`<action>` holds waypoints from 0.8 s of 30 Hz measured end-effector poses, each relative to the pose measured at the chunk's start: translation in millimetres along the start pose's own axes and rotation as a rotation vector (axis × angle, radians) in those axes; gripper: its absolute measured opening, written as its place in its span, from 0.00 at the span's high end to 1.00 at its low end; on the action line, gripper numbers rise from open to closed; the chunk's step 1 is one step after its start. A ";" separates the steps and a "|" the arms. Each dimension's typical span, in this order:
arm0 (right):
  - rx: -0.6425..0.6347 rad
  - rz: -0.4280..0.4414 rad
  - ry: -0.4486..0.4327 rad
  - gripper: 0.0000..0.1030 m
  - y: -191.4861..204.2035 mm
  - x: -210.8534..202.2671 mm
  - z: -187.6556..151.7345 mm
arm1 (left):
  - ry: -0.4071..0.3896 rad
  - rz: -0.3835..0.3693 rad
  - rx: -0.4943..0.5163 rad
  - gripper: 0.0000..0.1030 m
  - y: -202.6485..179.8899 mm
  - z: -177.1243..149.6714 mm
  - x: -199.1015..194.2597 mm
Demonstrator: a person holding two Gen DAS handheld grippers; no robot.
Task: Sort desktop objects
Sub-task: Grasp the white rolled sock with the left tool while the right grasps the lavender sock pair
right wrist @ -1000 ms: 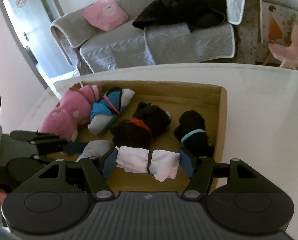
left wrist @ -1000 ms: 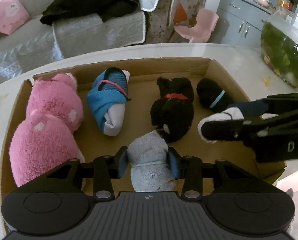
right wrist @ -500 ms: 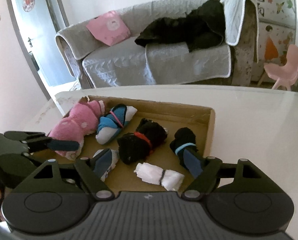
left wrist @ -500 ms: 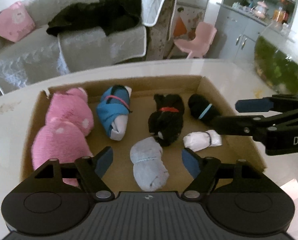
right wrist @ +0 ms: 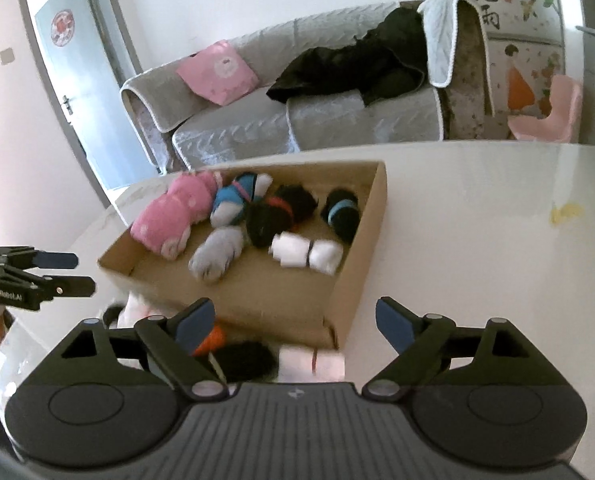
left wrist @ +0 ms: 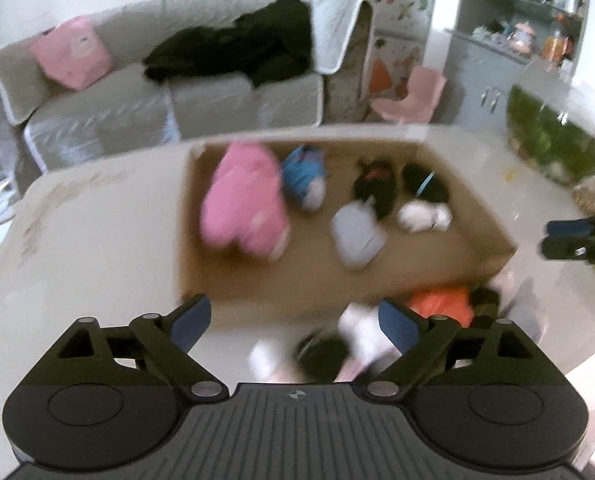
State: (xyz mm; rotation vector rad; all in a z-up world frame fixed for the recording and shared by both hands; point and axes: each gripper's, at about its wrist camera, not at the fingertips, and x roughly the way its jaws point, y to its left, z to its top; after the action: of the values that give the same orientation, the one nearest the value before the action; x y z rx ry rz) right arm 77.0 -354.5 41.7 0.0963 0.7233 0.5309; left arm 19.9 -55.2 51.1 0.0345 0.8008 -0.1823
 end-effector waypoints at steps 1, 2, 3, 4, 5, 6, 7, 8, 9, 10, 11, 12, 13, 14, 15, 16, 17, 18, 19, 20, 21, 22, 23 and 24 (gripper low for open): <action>0.001 0.000 0.002 0.14 0.3 0.2 -4.6 | 0.015 0.008 -0.011 0.09 6.9 -8.1 0.2; 0.006 0.006 0.005 0.13 -0.6 -0.2 -8.0 | 0.028 0.013 -0.023 0.09 12.3 -13.0 1.5; 0.015 0.015 0.009 0.13 -1.3 1.5 -12.1 | 0.040 0.017 -0.035 0.09 16.2 -18.2 3.2; 0.020 0.019 0.011 0.13 -2.1 2.9 -14.4 | 0.048 0.021 -0.047 0.09 20.0 -22.4 5.3; 0.022 0.019 0.013 0.13 -2.5 4.3 -16.5 | 0.054 0.027 -0.059 0.09 22.6 -25.4 7.7; 0.023 0.016 0.017 0.13 -1.3 6.1 -19.5 | 0.057 0.027 -0.066 0.09 24.1 -27.8 9.1; 0.023 0.016 0.021 0.13 0.1 7.5 -22.1 | 0.061 0.024 -0.070 0.09 24.9 -30.4 11.1; 0.020 0.016 0.021 0.13 0.5 6.1 -25.4 | 0.064 0.028 -0.065 0.09 24.2 -31.6 13.2; 0.014 0.014 0.022 0.13 2.1 6.7 -27.3 | 0.065 0.041 -0.051 0.09 22.4 -32.9 15.5; 0.009 0.015 0.021 0.13 4.1 5.7 -29.9 | 0.068 0.057 -0.030 0.09 19.2 -34.0 18.3; 0.007 0.018 0.019 0.13 6.3 2.3 -33.5 | 0.074 0.067 -0.008 0.09 15.9 -35.3 21.1; 0.007 0.021 0.016 0.13 6.8 1.0 -34.9 | 0.080 0.069 0.007 0.09 14.4 -38.1 22.7; 0.010 0.024 0.015 0.12 6.2 -0.4 -37.9 | 0.089 0.075 0.021 0.09 11.5 -39.1 26.1; 0.011 0.025 0.017 0.12 6.3 0.2 -38.3 | 0.096 0.077 0.030 0.10 10.2 -39.7 28.9; 0.009 0.025 0.018 0.12 6.0 0.0 -40.7 | 0.099 0.074 0.037 0.11 9.3 -41.3 30.9; 0.006 0.022 0.020 0.13 6.1 0.6 -42.1 | 0.104 0.070 0.042 0.12 7.9 -42.4 33.7; 0.004 0.021 0.023 0.13 6.5 1.8 -43.0 | 0.107 0.069 0.043 0.14 7.4 -43.0 35.9; 0.001 0.022 0.024 0.13 7.1 2.7 -44.0 | 0.110 0.067 0.043 0.15 6.1 -42.9 38.6; -0.002 0.024 0.027 0.13 7.9 3.9 -45.1 | 0.112 0.066 0.042 0.15 4.7 -42.6 40.9; -0.007 0.024 0.029 0.13 9.1 4.9 -46.5 | 0.109 0.063 0.039 0.15 3.7 -42.3 42.6; -0.014 0.024 0.032 0.14 10.4 6.1 -47.8 | 0.107 0.059 0.032 0.15 2.6 -42.3 43.9; -0.022 0.023 0.034 0.15 11.7 7.2 -49.0 | 0.104 0.053 0.023 0.15 3.2 -42.2 44.7; -0.027 0.024 0.037 0.16 12.6 8.1 -50.0 | 0.098 0.055 0.020 0.15 2.7 -42.0 45.4; -0.030 0.024 0.042 0.18 13.0 9.4 -50.9 | 0.093 0.057 0.019 0.14 2.3 -42.0 46.0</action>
State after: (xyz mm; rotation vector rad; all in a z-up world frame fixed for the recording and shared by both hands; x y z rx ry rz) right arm 44.1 -343.5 1.2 0.0657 0.7559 0.5680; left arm 21.8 -55.6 -11.1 0.0845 0.8901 -0.1352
